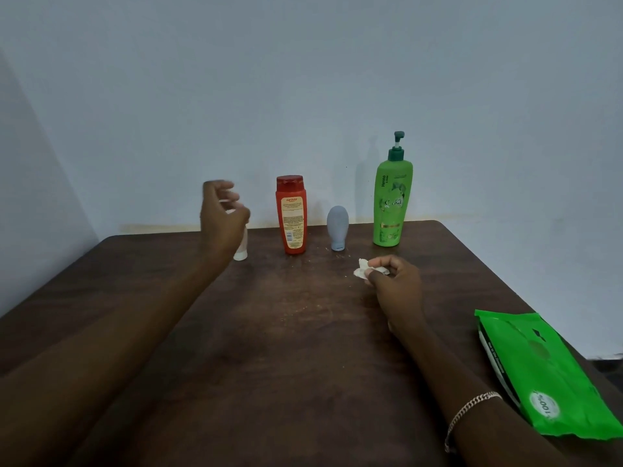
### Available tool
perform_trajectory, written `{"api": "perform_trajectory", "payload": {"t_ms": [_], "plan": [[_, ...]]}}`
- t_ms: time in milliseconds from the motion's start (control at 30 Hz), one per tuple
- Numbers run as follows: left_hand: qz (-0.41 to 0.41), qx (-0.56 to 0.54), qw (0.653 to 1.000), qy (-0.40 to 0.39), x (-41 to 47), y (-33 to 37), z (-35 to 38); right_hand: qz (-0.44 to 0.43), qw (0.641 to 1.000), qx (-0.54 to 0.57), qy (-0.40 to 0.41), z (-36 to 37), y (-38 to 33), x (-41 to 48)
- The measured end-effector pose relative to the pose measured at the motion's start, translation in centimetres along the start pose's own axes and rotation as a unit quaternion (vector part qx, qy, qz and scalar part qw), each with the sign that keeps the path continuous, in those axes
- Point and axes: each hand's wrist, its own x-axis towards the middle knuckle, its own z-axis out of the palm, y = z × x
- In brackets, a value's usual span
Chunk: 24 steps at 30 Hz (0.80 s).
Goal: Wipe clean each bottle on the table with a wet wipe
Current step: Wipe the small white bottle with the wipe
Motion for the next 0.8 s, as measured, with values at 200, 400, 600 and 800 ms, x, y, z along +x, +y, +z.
{"api": "perform_trajectory", "payload": {"t_ms": [200,400,600,800], "plan": [[-0.159,0.003,0.987,0.027,-3.4,-6.0,-4.0,-0.014,1.000,-0.021,-0.009,0.2,0.2,0.0],[-0.185,0.136,0.972,-0.046,-3.7,-7.7,-1.2,-0.017,1.000,-0.025,-0.004,0.0,0.1,-0.1],[-0.200,0.220,0.955,-0.017,-1.6,-8.5,1.6,-0.016,0.999,-0.033,-0.013,-0.1,0.6,0.2],[-0.201,0.325,0.924,0.000,-1.3,-8.4,3.5,-0.008,0.999,-0.029,-0.015,-0.1,0.9,0.5]]}}
